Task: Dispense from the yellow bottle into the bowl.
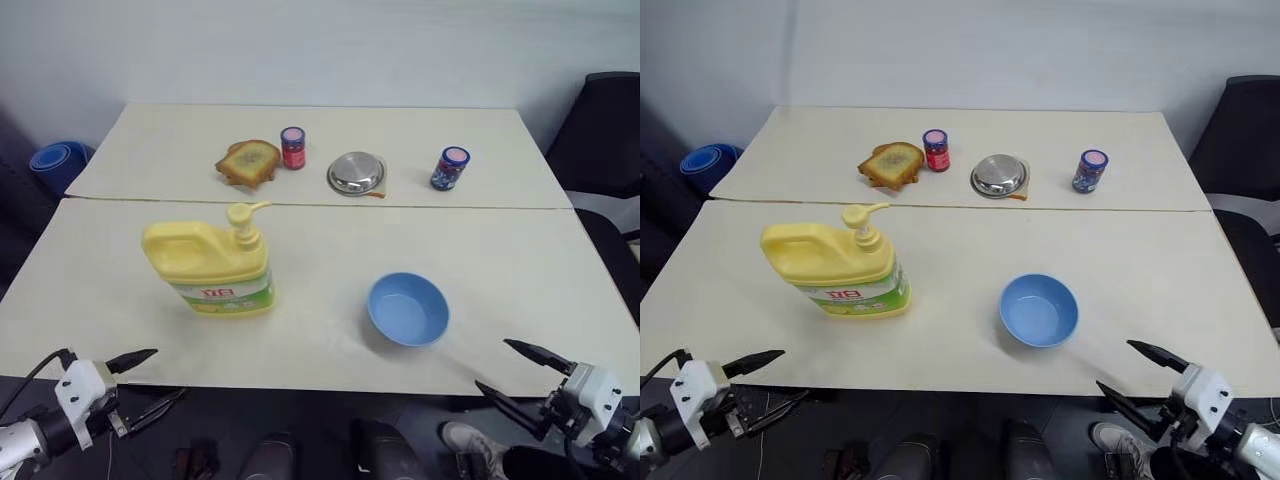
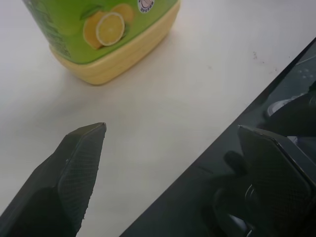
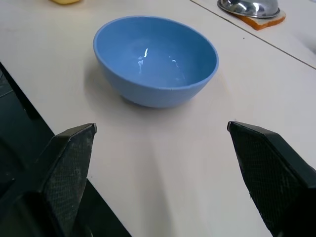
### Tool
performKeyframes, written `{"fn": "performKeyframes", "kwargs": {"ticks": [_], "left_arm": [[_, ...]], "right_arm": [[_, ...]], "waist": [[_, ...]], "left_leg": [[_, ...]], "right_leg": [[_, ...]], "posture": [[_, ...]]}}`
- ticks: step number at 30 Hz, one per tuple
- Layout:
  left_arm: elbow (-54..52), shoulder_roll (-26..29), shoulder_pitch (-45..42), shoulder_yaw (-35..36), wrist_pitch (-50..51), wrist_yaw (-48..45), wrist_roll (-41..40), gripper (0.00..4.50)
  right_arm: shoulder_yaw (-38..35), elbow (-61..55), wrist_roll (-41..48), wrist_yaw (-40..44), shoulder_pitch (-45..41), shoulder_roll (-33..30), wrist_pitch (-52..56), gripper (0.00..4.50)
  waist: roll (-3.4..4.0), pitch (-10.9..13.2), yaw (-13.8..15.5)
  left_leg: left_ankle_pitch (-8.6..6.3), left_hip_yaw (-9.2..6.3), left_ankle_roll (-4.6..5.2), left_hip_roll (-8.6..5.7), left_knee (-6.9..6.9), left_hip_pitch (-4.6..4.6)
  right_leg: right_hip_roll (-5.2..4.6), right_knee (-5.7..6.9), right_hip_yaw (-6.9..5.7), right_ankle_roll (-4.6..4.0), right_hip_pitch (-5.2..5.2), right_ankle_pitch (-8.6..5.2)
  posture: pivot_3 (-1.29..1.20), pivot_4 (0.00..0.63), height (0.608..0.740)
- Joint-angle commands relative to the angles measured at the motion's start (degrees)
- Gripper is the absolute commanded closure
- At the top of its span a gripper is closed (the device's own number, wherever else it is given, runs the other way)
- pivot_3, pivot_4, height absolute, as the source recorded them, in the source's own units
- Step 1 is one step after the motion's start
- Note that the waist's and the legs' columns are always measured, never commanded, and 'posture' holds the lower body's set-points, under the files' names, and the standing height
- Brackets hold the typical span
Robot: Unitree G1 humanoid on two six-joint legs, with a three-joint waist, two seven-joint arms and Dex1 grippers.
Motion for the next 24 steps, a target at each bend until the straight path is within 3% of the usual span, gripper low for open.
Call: {"fn": "performKeyframes", "kwargs": {"ticks": [1,7,10,17,24], "left_arm": [[-2.9,-0.5,-2.1,-0.9,2.8,1.1,-1.8,0.0],[-14.0,1.4,-5.7,-4.5,16.5,-1.6,-13.9,0.0],[-20.1,2.4,-8.5,-8.0,19.8,-1.2,-14.2,0.0],[-26.9,1.3,-10.4,-11.9,26.2,1.8,-16.5,0.0],[-29.2,1.3,-8.4,-11.1,27.1,2.0,-16.1,0.0]], "right_arm": [[3.9,-6.0,-0.1,0.2,-0.4,0.2,0.8,0.06],[14.0,-20.0,-3.6,-5.6,-4.6,-0.8,12.3,0.06],[19.2,-23.2,-7.8,-10.0,-7.8,0.3,17.6,0.06],[27.3,-23.0,-14.9,-16.8,-14.0,1.7,26.9,0.06],[28.9,-17.6,-18.7,-20.5,-19.9,3.0,27.5,0.06]], "waist": [[0.0,0.0,0.0],[0.03,0.0,-0.1],[0.01,0.0,0.1],[0.02,0.0,-0.2],[0.01,0.0,-0.2]], "left_leg": [[0.01,0.0,-0.02,0.0,0.0,0.0],[0.12,-0.01,-0.23,0.01,0.04,0.02],[0.23,-0.03,-0.41,0.0,0.07,0.01],[0.24,-0.04,-0.57,-0.02,0.08,-0.19],[0.26,-0.05,-0.61,-0.01,0.24,-0.21]], "right_leg": [[0.0,0.03,0.0,0.0,0.0,0.0],[0.02,0.15,0.0,0.01,-0.03,0.01],[0.01,0.15,-0.03,0.02,-0.02,0.01],[0.09,0.08,-0.03,0.02,-0.25,0.01],[0.12,0.18,-0.03,0.02,-0.24,0.02]], "posture": [[0.0,0.15,0.74],[0.0,0.15,0.74],[0.0,0.15,0.74],[0.0,0.15,0.74],[0.0,0.15,0.74]]}}
